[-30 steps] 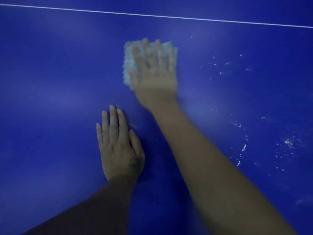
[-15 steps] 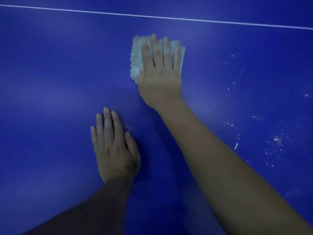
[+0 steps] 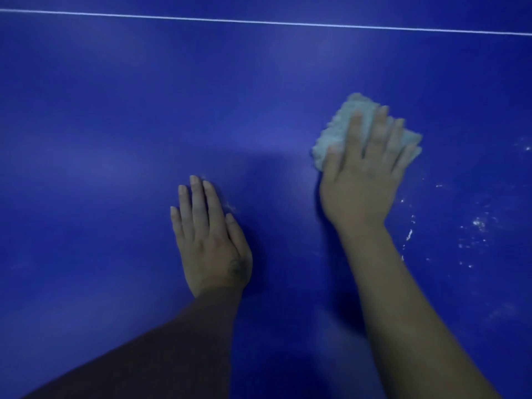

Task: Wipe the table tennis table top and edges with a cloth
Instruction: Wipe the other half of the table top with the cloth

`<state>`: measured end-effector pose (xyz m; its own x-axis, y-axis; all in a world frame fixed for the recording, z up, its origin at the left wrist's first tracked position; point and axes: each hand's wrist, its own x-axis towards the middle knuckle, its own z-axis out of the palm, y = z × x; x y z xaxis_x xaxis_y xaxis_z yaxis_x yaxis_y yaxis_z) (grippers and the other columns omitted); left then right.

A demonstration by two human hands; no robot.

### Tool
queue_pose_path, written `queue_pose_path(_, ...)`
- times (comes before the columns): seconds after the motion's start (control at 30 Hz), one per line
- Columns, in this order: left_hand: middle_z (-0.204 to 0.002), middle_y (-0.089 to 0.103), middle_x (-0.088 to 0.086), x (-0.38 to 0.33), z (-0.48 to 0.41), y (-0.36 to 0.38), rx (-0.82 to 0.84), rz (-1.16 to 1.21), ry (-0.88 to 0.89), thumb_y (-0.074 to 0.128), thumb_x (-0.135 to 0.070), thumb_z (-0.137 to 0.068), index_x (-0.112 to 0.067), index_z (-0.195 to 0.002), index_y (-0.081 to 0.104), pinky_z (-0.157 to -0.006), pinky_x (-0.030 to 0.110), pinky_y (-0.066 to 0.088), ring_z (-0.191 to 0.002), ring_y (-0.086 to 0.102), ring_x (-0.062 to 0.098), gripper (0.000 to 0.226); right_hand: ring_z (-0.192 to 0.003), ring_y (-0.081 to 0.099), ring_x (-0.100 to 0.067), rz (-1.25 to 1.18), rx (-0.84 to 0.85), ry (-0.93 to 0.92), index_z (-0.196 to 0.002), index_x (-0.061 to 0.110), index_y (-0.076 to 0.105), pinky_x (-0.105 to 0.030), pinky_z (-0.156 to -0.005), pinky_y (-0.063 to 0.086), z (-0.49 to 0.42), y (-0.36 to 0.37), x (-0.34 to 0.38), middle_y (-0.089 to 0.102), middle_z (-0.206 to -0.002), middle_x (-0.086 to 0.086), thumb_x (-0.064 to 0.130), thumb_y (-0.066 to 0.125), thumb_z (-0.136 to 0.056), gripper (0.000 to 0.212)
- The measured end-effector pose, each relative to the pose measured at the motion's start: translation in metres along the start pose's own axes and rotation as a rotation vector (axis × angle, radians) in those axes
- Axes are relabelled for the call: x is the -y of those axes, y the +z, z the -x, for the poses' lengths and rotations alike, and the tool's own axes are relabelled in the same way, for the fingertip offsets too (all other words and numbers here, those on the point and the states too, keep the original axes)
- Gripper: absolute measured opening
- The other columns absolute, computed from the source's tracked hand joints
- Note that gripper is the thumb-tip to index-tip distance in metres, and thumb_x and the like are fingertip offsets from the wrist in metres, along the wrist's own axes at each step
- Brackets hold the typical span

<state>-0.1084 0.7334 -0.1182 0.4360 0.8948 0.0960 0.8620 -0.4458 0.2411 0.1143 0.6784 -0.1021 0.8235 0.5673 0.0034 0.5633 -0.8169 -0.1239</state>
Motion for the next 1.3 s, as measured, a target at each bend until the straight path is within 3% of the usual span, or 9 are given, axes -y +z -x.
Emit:
queue_pose_path(0.13, -0.178, 0.024, 0.014, 0.002, 0.001, 0.004, -0.016, -0.011, 0.013, 0.034, -0.022, -0.112, -0.001, -0.168, 0.031, -0.135, 0.055, 0.013, -0.167, 0.016, 0.034, 0.059, -0.164, 0.011, -0.040, -0.042, 0.020, -0.245, -0.170, 0.021, 0.025, -0.062, -0.131, 0.005, 0.027, 0.011, 0.048, 0.015, -0.178, -0.013, 0.047, 0.027, -0.114, 0.062)
queue_pose_path(0.23, -0.178, 0.023, 0.013, 0.002, 0.002, 0.006, -0.015, -0.001, 0.011, 0.032, -0.023, -0.113, -0.002, -0.168, 0.030, -0.135, 0.055, 0.012, -0.167, 0.016, 0.033, 0.059, -0.165, 0.011, -0.037, -0.045, 0.042, -0.320, -0.170, 0.021, 0.025, -0.061, -0.131, 0.010, 0.056, 0.008, 0.028, 0.016, -0.178, -0.012, 0.047, 0.030, -0.114, 0.062)
queue_pose_path(0.43, -0.178, 0.022, 0.014, 0.001, 0.003, 0.006, -0.014, -0.015, 0.015, 0.029, -0.024, -0.112, -0.001, -0.168, 0.029, -0.135, 0.054, 0.011, -0.167, 0.016, 0.034, 0.060, -0.166, 0.005, -0.035, -0.043, 0.062, -0.105, -0.171, 0.021, 0.023, -0.062, -0.131, 0.009, 0.119, -0.009, -0.041, 0.010, -0.179, -0.010, 0.047, 0.031, -0.114, 0.063)
queue_pose_path(0.63, -0.176, 0.027, 0.016, 0.004, 0.003, 0.003, -0.040, 0.044, 0.021, 0.028, -0.020, -0.114, 0.002, -0.166, 0.031, -0.135, 0.054, 0.014, -0.165, 0.021, 0.034, 0.057, -0.163, 0.015, -0.043, -0.068, -0.006, -0.040, -0.170, 0.025, 0.027, -0.067, -0.129, 0.010, 0.079, 0.006, 0.036, 0.017, -0.177, -0.013, 0.049, 0.031, -0.111, 0.064)
queue_pose_path(0.83, -0.176, 0.026, 0.019, 0.013, 0.003, -0.016, -0.185, 0.462, -0.263, 0.032, -0.011, -0.115, 0.004, -0.165, 0.031, -0.135, 0.046, 0.019, -0.164, 0.025, 0.028, 0.052, -0.161, 0.023, -0.041, -0.142, -0.022, -0.278, -0.164, 0.028, 0.042, -0.064, -0.130, 0.003, 0.072, 0.014, 0.129, 0.030, -0.174, -0.011, 0.052, 0.042, -0.106, 0.062)
queue_pose_path(0.9, -0.175, 0.028, 0.019, 0.030, 0.010, -0.023, -0.204, 0.369, -0.351, 0.031, -0.015, -0.115, 0.004, -0.164, 0.033, -0.135, 0.049, 0.019, -0.164, 0.026, 0.030, 0.053, -0.161, 0.025, -0.037, -0.157, -0.009, -0.450, -0.162, 0.031, 0.046, -0.063, -0.131, 0.005, 0.096, 0.018, 0.126, 0.032, -0.173, -0.008, 0.052, 0.046, -0.106, 0.059)
queue_pose_path(1.0, -0.177, 0.027, 0.015, 0.051, 0.029, -0.025, -0.053, 0.098, -0.253, 0.027, -0.025, -0.114, -0.001, -0.166, 0.033, -0.134, 0.053, 0.017, -0.165, 0.022, 0.032, 0.058, -0.161, 0.026, -0.035, -0.165, 0.014, -0.570, -0.160, 0.028, 0.048, -0.062, -0.130, 0.014, 0.133, 0.018, 0.086, 0.032, -0.173, -0.007, 0.048, 0.049, -0.108, 0.056)
queue_pose_path(1.2, -0.180, 0.018, 0.010, 0.052, 0.039, -0.024, 0.027, -0.053, -0.195, 0.029, -0.028, -0.114, -0.005, -0.169, 0.025, -0.135, 0.052, 0.012, -0.167, 0.013, 0.030, 0.060, -0.164, 0.017, -0.037, -0.024, 0.048, -0.218, -0.167, 0.027, 0.036, -0.062, -0.131, 0.011, 0.188, -0.009, -0.039, 0.019, -0.178, -0.007, 0.051, 0.034, -0.112, 0.060)
queue_pose_path(1.3, -0.180, 0.018, 0.011, 0.053, 0.039, -0.023, 0.025, -0.073, -0.188, 0.028, -0.028, -0.114, -0.003, -0.169, 0.025, -0.135, 0.053, 0.011, -0.167, 0.013, 0.031, 0.061, -0.164, 0.012, -0.040, 0.019, 0.048, -0.004, -0.169, 0.024, 0.028, -0.065, -0.130, 0.010, 0.184, -0.010, -0.031, 0.014, -0.178, -0.011, 0.051, 0.027, -0.112, 0.063)
